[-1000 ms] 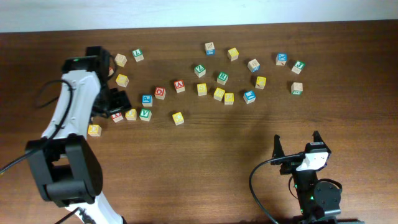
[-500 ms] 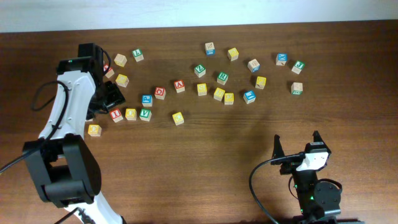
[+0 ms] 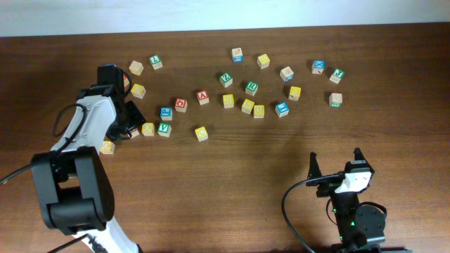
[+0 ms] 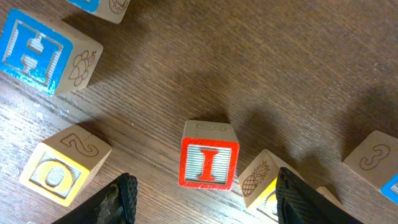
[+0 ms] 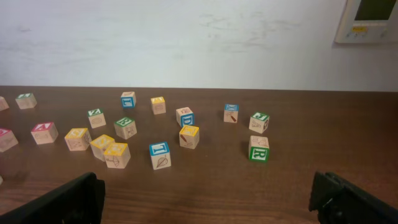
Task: Spell out ICRA
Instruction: 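Lower the left gripper and grasp the red I block, then carry the red I block forward and place it on the table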
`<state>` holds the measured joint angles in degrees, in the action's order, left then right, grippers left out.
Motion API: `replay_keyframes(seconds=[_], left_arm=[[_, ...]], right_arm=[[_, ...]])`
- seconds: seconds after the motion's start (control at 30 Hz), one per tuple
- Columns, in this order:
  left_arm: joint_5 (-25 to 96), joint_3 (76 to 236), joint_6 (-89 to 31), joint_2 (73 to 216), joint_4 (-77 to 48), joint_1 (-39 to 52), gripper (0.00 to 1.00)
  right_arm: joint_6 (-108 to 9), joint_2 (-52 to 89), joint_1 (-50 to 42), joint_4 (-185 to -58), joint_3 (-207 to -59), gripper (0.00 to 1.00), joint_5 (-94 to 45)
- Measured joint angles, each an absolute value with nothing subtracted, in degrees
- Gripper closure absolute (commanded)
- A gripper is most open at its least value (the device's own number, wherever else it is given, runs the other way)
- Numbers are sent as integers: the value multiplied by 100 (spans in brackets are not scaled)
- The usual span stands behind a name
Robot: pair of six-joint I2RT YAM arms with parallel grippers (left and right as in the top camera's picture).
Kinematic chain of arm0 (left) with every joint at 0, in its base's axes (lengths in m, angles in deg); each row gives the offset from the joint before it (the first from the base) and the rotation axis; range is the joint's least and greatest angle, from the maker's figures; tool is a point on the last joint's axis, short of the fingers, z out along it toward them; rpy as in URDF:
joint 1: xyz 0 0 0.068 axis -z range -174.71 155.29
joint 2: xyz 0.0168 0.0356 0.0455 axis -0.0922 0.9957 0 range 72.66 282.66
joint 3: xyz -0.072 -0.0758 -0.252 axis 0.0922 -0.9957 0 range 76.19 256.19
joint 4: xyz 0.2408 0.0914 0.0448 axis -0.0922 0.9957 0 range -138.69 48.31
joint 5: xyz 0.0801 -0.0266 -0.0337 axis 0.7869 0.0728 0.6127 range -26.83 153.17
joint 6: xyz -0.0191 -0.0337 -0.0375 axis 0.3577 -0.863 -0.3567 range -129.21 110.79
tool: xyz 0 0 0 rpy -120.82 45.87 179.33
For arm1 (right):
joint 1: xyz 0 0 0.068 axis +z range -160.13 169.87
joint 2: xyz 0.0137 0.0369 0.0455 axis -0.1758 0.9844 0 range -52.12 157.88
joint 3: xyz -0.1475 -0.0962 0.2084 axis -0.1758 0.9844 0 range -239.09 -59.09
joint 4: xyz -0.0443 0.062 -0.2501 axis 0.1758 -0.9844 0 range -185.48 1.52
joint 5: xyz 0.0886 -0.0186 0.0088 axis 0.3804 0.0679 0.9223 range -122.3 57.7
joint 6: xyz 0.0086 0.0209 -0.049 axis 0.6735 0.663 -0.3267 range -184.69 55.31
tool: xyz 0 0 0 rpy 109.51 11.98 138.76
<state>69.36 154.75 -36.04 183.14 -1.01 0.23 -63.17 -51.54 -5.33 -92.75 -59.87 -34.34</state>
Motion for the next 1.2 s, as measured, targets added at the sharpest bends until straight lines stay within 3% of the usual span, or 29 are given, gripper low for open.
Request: replay_keyframes(seconds=[0.47, 0.6, 1.2], left_arm=[[6965, 15449, -3283, 18314, -278, 23, 58], [6965, 15099, -3259, 18314, -518, 23, 51], [7244, 14833, -3237, 18314, -1091, 23, 64]], right_arm=[[-6322, -5154, -533, -9275, -5987, 2, -3434], [-6315, -5154, -533, -9275, -5987, 1, -3434], [-6317, -5154, -533, -9275, -5987, 2, -3434]])
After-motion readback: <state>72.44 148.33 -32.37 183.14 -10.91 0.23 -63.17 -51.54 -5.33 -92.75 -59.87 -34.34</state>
